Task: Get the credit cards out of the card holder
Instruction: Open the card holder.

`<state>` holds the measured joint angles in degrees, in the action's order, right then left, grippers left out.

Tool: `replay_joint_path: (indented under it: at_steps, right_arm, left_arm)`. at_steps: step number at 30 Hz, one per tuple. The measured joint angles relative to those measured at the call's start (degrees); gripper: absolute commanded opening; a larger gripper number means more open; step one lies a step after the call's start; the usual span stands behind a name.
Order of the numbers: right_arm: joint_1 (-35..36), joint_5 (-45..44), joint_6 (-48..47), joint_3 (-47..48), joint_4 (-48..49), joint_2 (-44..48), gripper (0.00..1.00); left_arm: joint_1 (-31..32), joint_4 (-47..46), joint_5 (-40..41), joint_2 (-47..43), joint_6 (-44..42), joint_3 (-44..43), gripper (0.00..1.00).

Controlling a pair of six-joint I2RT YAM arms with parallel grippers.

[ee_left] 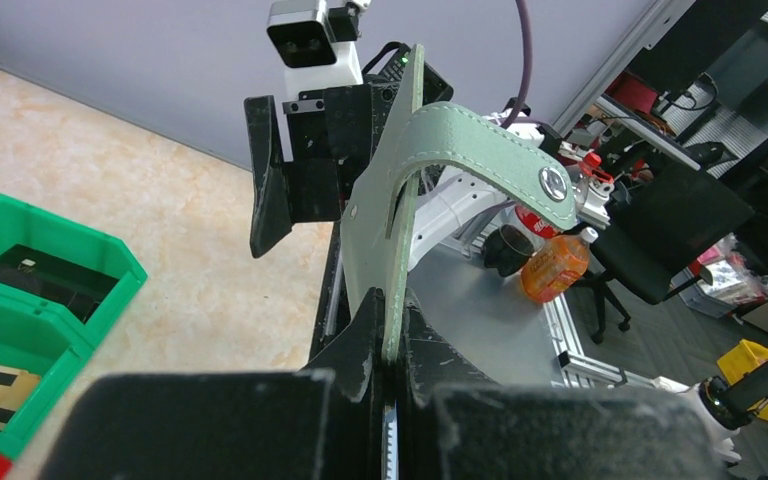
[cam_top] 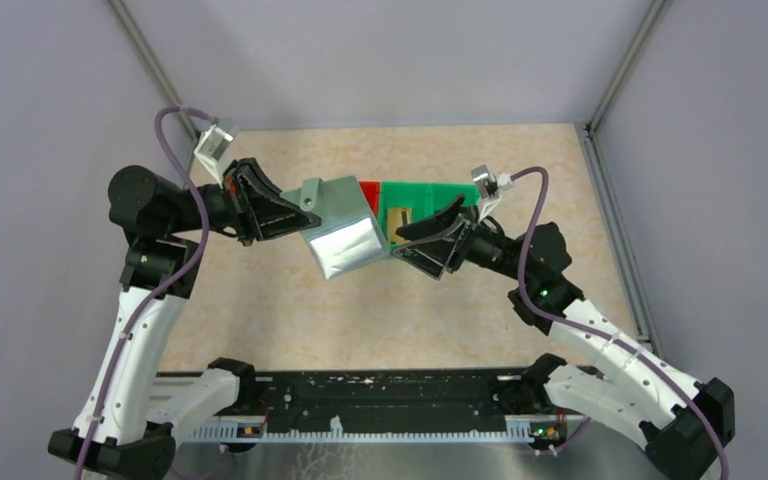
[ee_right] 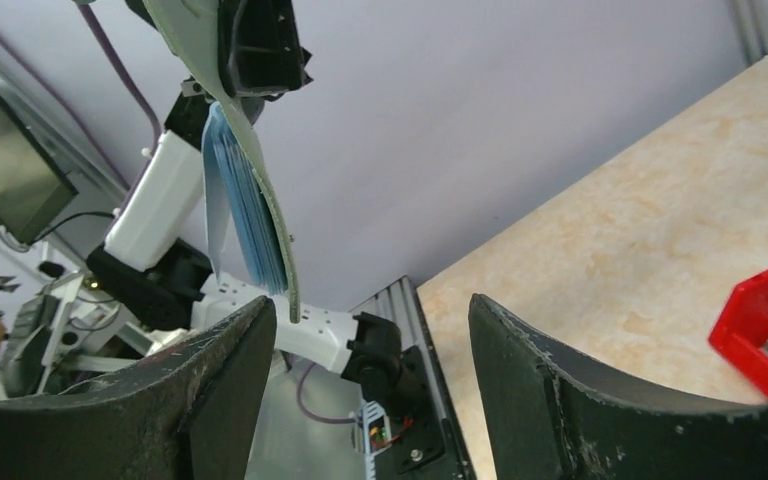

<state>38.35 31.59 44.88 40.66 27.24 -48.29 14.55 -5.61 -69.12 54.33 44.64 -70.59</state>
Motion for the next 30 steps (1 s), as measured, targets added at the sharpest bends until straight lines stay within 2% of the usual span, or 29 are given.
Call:
replay_joint_path:
  at_steps: [12,30]
  right_arm:
    - [0.0,4.7,5.3,-0.9,9.6,-3.2,0.67]
    - [2.9,3.3,4.2,-0.9,11.5,-9.0,0.63]
  left_arm:
    - [0.0,0.0,-0.6,0.4,0.6,0.0,0.0]
    - [0.0,0.1,-1.0,0.4,0.8,-0.4,0.0]
